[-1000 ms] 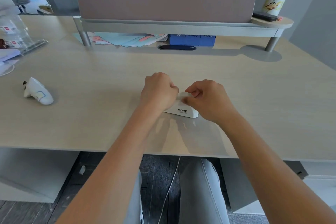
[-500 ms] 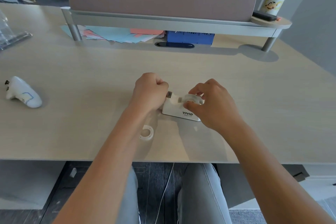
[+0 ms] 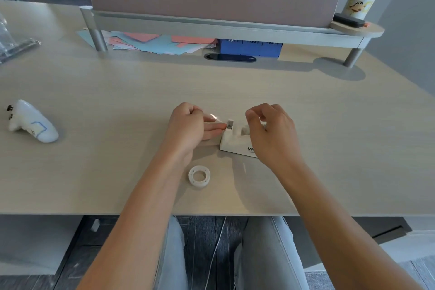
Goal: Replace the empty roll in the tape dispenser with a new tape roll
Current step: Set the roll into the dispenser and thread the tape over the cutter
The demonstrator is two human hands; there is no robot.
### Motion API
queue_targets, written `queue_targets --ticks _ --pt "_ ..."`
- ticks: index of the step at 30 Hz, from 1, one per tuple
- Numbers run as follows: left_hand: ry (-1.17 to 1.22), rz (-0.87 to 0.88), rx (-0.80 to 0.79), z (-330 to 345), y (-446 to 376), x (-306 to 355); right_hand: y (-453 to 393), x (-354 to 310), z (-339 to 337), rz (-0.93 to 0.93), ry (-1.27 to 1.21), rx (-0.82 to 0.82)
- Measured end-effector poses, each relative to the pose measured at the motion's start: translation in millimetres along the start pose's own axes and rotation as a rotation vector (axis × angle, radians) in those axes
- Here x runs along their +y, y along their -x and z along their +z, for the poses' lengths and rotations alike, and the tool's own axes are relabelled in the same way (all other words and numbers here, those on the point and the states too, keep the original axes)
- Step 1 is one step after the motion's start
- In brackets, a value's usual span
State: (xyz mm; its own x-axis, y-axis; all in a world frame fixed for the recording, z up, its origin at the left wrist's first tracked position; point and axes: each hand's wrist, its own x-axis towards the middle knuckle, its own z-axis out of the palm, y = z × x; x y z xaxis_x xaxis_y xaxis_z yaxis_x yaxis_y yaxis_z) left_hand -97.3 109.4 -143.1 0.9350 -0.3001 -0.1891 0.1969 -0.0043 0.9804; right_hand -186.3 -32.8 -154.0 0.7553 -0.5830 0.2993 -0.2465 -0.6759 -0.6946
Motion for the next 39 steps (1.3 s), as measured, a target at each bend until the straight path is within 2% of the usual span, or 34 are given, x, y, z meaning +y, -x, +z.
queue_targets --ticks 14,18,23,25,27,30,33,39 --pt "0.240 -0.072 0.006 -7.4 -4.3 -9.5 -0.6 -9.4 19.5 0.087 0.057 -0.002" --pt "0.211 -0.102 0.010 -14.1 -8.4 -12.3 -0.1 -11.2 17.6 0.130 0.030 -0.029" --pt "0.045 -0.130 0.003 -28.4 -11.5 -13.8 -8.7 -16.2 14.7 0.243 -0.085 -0.049" --pt "-0.042 -0.097 0.052 -32.1 -11.2 -12.1 -9.4 -17.7 14.7 0.253 -0.103 -0.066" --pt "-0.166 -0.023 0.126 -34.0 -8.1 -11.5 -7.2 -15.9 14.5 0.244 -0.110 -0.064" --pt "-0.356 0.209 0.175 -30.1 3.3 -12.2 -3.3 -13.3 15.5 0.214 -0.116 -0.019" --pt "-0.472 0.375 0.033 -17.1 21.4 -16.3 -3.5 -18.1 17.5 0.232 -0.141 0.033" --pt "-0.776 0.416 -0.079 0.7 38.5 -29.4 -5.5 -22.7 16.3 0.228 -0.160 0.071"
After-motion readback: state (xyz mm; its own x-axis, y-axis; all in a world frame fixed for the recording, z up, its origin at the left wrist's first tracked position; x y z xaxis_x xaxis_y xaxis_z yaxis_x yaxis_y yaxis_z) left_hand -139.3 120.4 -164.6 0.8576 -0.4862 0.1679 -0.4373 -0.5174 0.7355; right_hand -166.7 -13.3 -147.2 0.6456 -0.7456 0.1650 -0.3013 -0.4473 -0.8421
